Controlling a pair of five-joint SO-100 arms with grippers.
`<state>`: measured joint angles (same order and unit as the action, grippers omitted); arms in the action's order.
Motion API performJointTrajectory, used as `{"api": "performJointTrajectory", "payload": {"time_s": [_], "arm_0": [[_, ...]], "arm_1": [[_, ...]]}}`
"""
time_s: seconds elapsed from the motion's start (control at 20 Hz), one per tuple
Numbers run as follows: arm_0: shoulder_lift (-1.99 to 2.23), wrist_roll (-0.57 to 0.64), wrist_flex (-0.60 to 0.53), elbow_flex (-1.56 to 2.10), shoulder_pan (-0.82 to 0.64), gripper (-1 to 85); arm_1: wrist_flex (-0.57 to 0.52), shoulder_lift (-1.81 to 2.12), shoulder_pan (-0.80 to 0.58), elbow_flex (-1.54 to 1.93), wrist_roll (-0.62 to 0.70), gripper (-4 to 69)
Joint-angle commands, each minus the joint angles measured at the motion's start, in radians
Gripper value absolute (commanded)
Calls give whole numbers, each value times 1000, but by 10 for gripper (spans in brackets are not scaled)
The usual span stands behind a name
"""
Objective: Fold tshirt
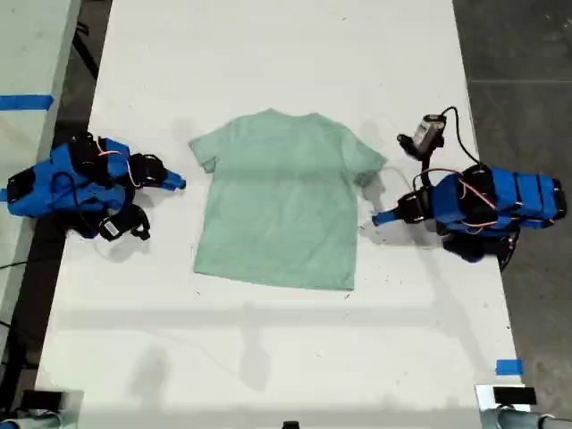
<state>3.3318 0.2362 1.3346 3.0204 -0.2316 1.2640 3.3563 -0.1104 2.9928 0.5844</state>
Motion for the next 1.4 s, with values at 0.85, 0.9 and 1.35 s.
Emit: {"api": "performJointTrajectory", "payload": {"time_s": [0.85, 0.9, 1.35], "arm_0": [[-5, -17, -15, -8, 78, 11], [-3, -11, -11, -9, 104, 1], [-21, -110, -26, -67, 74, 1]], "arm_1": [[-44, 9, -109, 11, -1141, -2], [-38, 9, -81, 9, -1046, -2], [-29, -2, 2, -61, -844, -2]]}}
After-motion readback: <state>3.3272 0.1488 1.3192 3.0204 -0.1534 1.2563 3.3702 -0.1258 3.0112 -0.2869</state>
